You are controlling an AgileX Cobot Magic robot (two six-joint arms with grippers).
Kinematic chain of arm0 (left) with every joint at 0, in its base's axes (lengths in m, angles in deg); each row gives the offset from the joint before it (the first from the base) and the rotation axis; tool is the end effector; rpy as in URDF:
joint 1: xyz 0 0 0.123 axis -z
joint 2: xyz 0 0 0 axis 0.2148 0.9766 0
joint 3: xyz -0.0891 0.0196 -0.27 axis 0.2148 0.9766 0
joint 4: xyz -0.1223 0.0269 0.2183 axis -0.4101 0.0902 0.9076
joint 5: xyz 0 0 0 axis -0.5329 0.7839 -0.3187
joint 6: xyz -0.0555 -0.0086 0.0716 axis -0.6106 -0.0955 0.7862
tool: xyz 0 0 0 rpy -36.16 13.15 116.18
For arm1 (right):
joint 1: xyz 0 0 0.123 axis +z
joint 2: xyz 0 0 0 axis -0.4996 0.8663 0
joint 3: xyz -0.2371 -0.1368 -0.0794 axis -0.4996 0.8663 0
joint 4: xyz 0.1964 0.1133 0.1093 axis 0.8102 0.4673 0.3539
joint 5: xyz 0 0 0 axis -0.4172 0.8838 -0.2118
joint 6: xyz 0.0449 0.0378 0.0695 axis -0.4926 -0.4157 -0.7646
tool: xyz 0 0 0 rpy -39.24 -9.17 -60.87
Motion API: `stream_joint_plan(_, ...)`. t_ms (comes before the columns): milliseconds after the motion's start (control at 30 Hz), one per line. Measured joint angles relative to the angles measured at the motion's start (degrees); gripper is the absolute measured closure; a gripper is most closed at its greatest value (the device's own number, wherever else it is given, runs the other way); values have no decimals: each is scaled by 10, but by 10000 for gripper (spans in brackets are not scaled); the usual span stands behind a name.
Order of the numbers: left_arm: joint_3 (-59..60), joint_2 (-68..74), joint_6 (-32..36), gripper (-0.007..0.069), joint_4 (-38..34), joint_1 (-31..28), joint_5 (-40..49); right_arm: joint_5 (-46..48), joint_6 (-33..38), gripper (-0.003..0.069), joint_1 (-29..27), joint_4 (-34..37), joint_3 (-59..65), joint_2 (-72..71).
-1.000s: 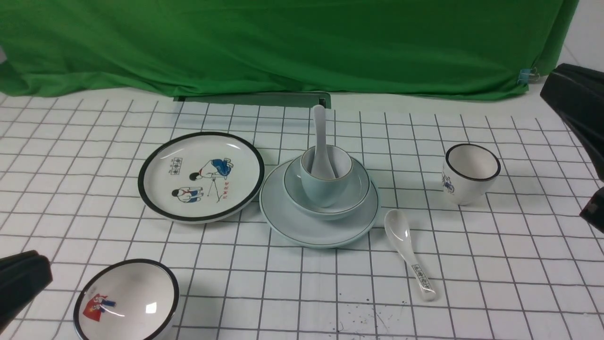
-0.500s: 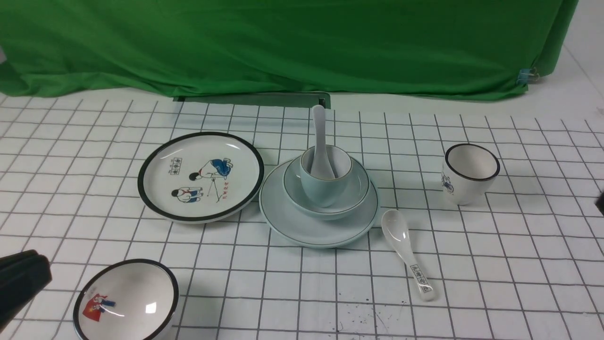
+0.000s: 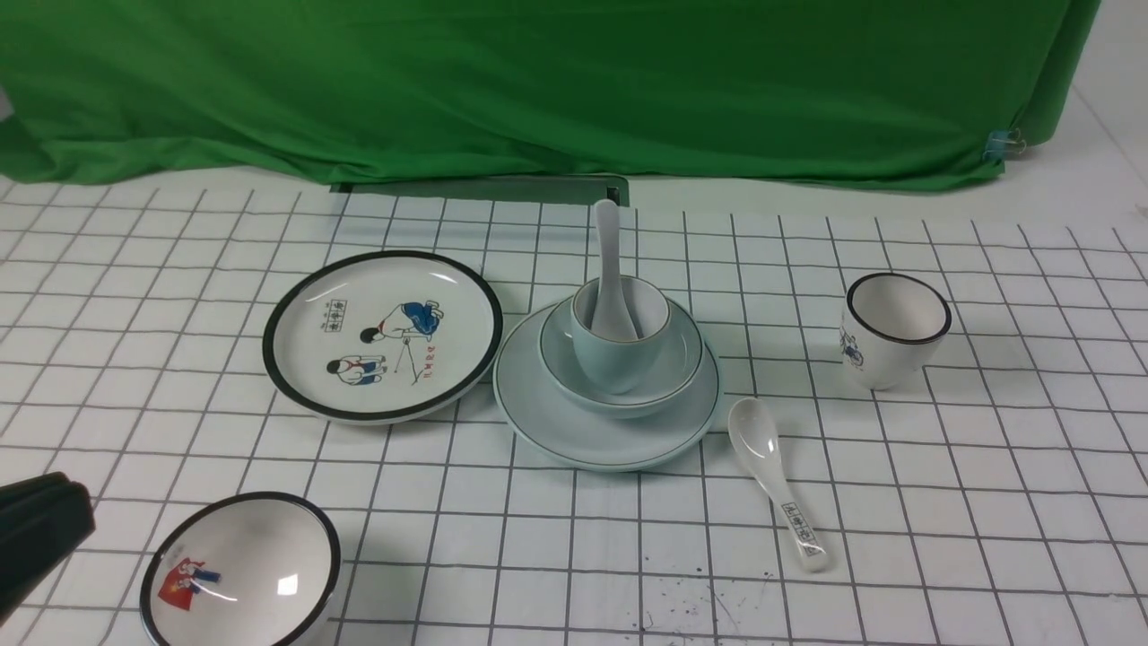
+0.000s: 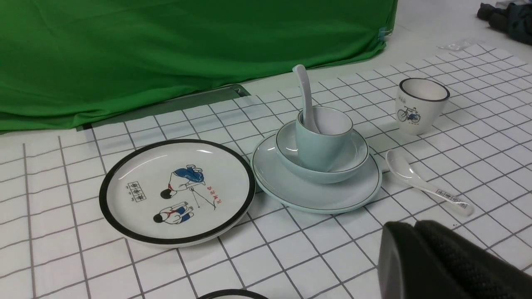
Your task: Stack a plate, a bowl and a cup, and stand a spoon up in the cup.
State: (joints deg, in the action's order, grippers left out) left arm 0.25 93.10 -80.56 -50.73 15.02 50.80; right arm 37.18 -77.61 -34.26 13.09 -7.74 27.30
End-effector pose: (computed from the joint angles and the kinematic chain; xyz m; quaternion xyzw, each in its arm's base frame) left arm 0.0434 -0.0238 0.3217 0.1809 0.7564 -0.1600 0.6078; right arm 0.0609 -0.0046 0.1958 -0.0209 0.7415 -0.0690 0.6671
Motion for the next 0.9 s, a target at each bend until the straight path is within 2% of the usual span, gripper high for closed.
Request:
stream_joint_plan(133,0,0,0,653,0,0,0,46,-11,648,0,0,0,0)
stream_joint_plan(900,0,0,0,653,0,0,0,53,-17,606,0,0,0,0)
